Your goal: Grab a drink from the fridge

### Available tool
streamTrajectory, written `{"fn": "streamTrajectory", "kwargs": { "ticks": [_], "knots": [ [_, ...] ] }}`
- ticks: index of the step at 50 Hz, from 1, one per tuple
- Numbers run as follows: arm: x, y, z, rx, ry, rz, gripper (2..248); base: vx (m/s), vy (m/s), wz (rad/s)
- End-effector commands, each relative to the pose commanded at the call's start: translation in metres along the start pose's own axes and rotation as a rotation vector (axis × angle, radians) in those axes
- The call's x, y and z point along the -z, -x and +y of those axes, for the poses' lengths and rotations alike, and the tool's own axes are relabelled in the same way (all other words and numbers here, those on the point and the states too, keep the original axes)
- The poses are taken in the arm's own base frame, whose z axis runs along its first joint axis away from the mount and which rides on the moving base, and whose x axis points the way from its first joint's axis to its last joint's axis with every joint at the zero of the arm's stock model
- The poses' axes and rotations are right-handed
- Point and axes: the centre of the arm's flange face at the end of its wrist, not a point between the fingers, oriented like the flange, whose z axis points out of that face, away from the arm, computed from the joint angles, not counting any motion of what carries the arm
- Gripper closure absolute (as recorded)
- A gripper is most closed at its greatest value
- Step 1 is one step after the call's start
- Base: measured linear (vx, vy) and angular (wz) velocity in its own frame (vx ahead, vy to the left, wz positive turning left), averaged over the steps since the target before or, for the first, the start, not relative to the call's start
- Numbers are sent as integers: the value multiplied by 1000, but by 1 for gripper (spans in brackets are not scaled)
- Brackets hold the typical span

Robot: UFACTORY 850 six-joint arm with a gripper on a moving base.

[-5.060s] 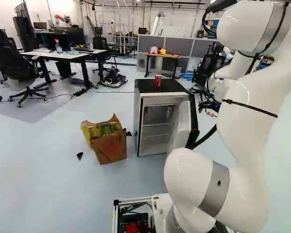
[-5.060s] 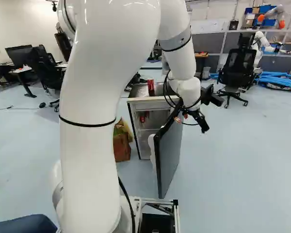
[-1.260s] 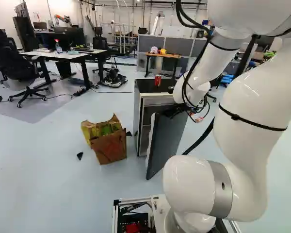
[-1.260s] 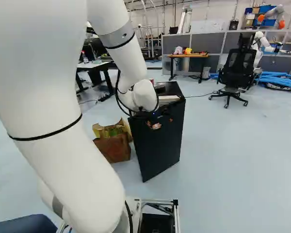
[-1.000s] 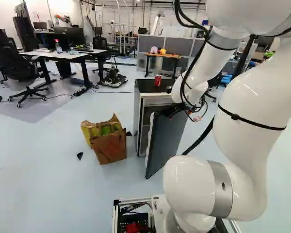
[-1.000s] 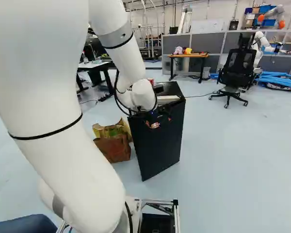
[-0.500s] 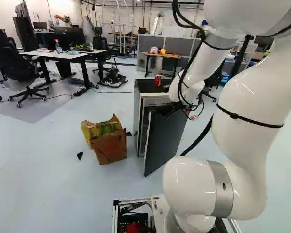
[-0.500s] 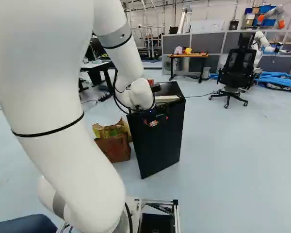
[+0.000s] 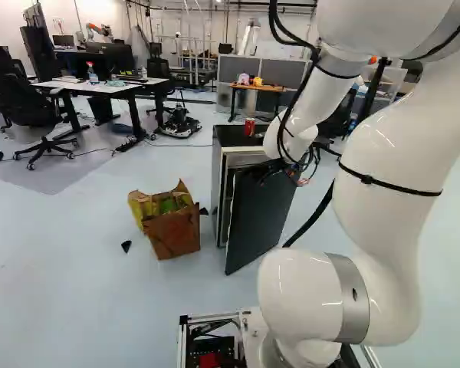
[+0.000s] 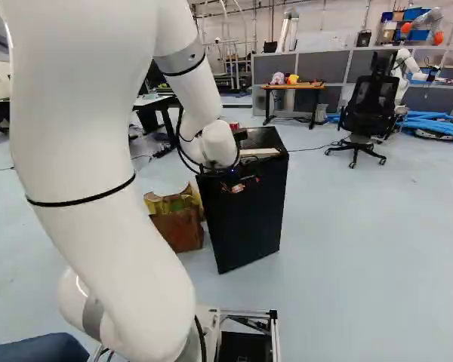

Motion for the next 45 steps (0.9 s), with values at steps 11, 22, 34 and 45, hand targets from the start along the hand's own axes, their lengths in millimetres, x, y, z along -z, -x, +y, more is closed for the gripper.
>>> {"fn": "streamTrajectory", "kwargs": {
  "ticks": [11, 22, 34, 45],
  "knots": [
    [-4, -8, -1, 7, -3, 4, 3, 0, 0, 0],
    [-8, -15, -3, 4, -6, 3, 3, 0, 0, 0],
    [-13, -22, -4, -4, -9, -2, 3, 0, 0, 0],
    [-17, -29, -5, -12, -12, -7, 3, 0, 0, 0]
  ]
}}
